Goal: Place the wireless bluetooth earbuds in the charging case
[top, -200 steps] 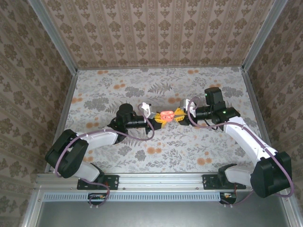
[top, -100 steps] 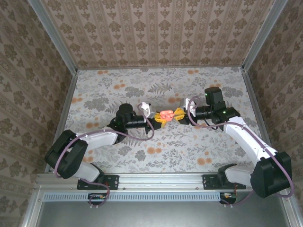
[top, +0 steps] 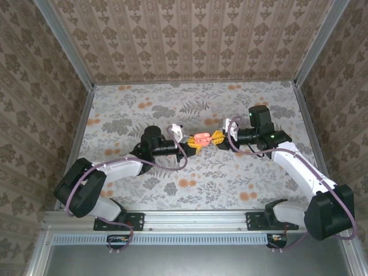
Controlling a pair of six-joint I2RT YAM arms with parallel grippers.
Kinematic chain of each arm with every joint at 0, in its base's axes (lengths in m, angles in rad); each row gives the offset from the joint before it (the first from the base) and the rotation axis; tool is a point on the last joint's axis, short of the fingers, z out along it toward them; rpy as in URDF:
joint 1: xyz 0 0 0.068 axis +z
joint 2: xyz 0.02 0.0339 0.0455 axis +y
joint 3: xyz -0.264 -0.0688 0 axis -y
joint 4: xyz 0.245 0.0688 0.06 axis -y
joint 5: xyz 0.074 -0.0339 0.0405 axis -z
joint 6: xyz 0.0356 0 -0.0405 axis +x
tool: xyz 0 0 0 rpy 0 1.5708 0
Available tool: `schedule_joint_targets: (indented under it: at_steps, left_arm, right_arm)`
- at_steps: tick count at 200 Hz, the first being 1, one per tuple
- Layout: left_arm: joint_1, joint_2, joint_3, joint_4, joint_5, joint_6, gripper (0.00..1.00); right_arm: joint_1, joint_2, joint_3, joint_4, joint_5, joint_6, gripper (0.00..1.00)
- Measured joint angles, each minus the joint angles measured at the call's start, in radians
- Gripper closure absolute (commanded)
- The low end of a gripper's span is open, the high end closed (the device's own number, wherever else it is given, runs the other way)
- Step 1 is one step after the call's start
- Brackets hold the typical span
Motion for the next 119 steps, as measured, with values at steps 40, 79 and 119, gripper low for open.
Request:
schedule_joint_targets:
  at_steps: [40,79,119]
  left_arm:
    - [0.007,-0.007,0.0,0.001,-0.045,0.0,0.84]
    - [0.007,-0.024,0.0,0.002,-0.068,0.0,0.84]
    - [0.007,-0.024,0.0,0.002,-0.076,0.0,0.84]
  right_arm:
    - [0.009,0.002,0.0,-0.001,0.0,0.003,0.78]
    - [0.011,0.01,0.0,-0.001,-0.001,0.011,0.78]
    - [0.011,0.015,-0.002,0.016,0.0,0.046,0.79]
